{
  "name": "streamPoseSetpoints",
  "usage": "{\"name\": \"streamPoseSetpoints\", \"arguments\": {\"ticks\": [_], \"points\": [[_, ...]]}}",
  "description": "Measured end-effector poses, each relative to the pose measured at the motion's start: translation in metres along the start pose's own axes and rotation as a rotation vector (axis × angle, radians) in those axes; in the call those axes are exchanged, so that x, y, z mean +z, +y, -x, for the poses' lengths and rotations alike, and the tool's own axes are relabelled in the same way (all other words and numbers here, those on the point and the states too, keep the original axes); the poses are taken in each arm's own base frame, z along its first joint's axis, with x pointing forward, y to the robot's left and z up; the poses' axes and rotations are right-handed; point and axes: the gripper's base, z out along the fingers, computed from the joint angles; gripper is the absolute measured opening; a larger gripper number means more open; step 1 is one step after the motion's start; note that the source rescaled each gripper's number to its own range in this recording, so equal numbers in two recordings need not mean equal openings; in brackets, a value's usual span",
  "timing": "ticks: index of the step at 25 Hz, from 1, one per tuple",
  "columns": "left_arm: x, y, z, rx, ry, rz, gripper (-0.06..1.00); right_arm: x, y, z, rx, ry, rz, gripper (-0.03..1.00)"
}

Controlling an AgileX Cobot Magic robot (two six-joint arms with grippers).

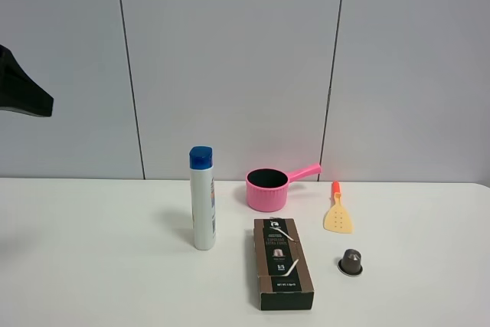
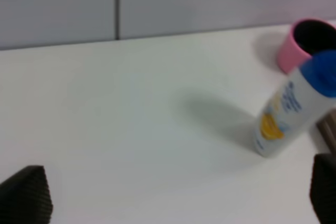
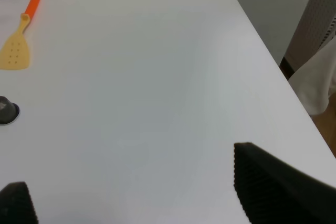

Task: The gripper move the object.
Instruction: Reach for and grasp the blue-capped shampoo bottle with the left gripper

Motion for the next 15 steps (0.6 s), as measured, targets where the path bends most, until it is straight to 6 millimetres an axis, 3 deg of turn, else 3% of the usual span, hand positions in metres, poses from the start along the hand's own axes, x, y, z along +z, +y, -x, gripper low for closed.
{"name": "streamPoseSetpoints", "arguments": {"ticks": [9,15], "points": [[0.007,-0.048,-0.006,0.263,-0.019,-0.155,1.00,0.000,0.000,0.000,0.000,0.000,0.000,1.00],[0.036,-0.068,-0.024,0.290,0.026,-0.199,1.00,0.000,0.000,0.000,0.000,0.000,0.000,1.00]]}}
